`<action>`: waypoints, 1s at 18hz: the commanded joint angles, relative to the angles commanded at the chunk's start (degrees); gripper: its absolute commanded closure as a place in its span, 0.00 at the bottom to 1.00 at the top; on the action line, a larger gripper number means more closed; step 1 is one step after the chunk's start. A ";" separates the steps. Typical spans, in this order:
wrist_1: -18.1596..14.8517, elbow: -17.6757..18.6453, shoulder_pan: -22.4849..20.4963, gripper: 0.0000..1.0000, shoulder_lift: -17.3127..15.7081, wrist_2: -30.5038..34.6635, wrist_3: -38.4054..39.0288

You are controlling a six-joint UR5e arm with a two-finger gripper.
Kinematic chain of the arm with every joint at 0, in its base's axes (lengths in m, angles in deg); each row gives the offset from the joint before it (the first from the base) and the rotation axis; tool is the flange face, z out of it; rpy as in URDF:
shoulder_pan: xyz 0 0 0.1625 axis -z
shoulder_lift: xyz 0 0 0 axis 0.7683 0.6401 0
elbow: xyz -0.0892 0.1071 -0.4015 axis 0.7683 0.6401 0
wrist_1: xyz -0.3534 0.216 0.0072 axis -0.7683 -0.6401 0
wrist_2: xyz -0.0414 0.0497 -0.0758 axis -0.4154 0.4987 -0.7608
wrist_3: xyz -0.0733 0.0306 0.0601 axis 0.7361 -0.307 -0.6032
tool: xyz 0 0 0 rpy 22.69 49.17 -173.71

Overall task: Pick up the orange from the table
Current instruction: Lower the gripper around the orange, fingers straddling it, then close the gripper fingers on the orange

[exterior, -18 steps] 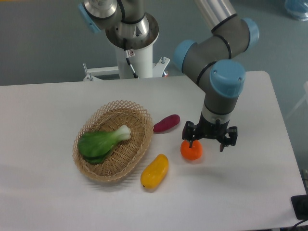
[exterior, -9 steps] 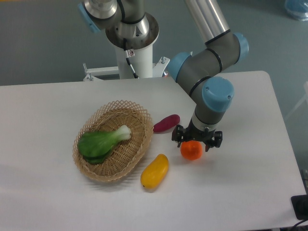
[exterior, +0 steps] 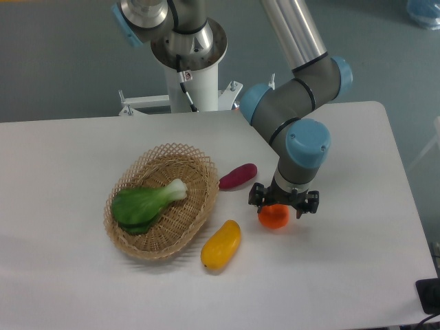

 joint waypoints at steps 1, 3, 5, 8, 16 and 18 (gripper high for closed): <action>0.09 0.09 0.09 0.00 0.35 0.00 0.00; 0.00 0.17 0.26 0.00 0.53 0.09 0.00; 0.61 0.44 0.44 0.00 0.88 0.17 0.09; 1.32 0.53 0.53 0.00 1.41 1.23 0.09; 1.32 0.61 0.79 0.17 1.67 2.20 0.09; 1.32 0.62 0.79 0.19 1.67 2.20 0.09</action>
